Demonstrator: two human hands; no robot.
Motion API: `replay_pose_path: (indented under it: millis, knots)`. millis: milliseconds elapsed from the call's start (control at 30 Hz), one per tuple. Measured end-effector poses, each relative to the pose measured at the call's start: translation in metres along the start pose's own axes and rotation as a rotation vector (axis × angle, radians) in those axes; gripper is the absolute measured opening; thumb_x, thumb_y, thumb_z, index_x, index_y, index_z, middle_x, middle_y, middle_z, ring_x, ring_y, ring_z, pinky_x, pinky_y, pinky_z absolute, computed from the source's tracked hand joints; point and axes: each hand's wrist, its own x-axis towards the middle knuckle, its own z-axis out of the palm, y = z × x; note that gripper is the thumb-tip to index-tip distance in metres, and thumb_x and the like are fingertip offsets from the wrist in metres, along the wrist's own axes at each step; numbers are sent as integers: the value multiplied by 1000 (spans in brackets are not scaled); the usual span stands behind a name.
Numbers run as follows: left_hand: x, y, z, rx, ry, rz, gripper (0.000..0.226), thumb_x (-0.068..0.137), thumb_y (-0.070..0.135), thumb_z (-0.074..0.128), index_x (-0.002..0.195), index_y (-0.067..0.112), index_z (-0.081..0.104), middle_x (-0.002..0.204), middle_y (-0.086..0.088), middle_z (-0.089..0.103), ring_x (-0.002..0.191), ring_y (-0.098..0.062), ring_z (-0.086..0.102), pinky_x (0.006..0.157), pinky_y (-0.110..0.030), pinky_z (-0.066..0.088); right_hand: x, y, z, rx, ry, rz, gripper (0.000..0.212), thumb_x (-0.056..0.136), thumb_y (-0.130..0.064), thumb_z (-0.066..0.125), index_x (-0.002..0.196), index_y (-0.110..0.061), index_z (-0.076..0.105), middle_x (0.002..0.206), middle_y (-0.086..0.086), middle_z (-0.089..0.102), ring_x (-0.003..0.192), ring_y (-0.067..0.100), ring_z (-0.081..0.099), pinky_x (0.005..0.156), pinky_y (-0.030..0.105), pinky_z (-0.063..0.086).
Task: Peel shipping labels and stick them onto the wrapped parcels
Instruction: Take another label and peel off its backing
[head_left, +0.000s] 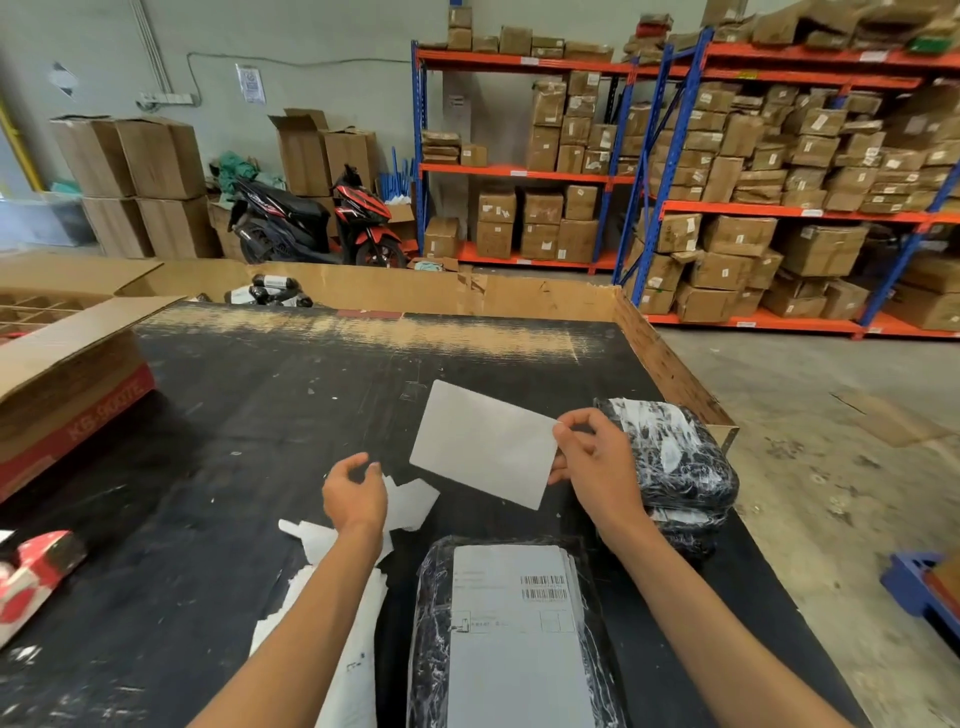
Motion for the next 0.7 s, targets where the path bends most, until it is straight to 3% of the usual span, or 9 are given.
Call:
replay_pose_path:
  millis: [67,133,233,333,400,533,600,700]
  knots:
    - [-18,21,1,-11,-41,96,12,97,24,56,105,23,65,124,-7,62,115,-29,58,100,-44,46,-1,-2,0,-18,38,-62,9,101,-12,56,92,-12,59,78,5,76,67,23,73,54,36,60]
    - [-37,45,3,-47,-92,134,17,100,33,51,102,23,64,119,-5,62,111,-27,58,90,-40,46,-3,-6,1,-22,71,-131,9,100,-14,58,91,-16,60,79,1,75,71,19,73,52,32,58]
    - [-69,80,12,-111,-315,4,48,98,55,41,115,15,62,115,-7,63,108,-26,60,93,-44,50,-7,-13,0,-66,121,-281,9,97,-19,64,90,-25,63,83,-9,72,79,11,71,62,28,60]
    - [-93,99,22,-86,-517,-102,68,84,74,47,116,17,64,112,-3,67,104,-23,63,91,-45,54,-14,-19,-7,-156,87,-480,5,92,-18,70,92,-22,69,82,-16,70,78,5,69,66,17,56]
    - [-102,104,30,-97,-548,-95,59,81,68,60,109,17,68,106,-2,70,97,-19,65,79,-39,57,-18,-19,-17,-206,32,-599,2,92,-18,70,93,-18,72,79,-16,71,73,4,69,64,20,56]
    - [-114,103,47,-179,-541,-118,18,91,28,67,104,15,69,100,-4,75,90,-18,71,62,-31,59,-23,-17,-39,-329,-11,-757,9,89,-21,68,93,-16,75,83,-15,71,71,-10,62,61,14,51]
    - [-119,102,56,-194,-550,-93,13,92,17,65,104,14,69,102,-4,76,90,-18,73,62,-29,60,-25,-14,-50,-362,2,-778,12,88,-23,68,93,-15,75,87,-14,73,75,-12,60,62,15,49]
    - [-127,103,68,-242,-591,-5,18,93,9,62,110,11,69,111,-5,74,98,-21,72,69,-31,62,-25,-8,-68,-429,-71,-771,20,86,-28,70,102,-16,72,102,-8,73,95,3,62,76,22,51]
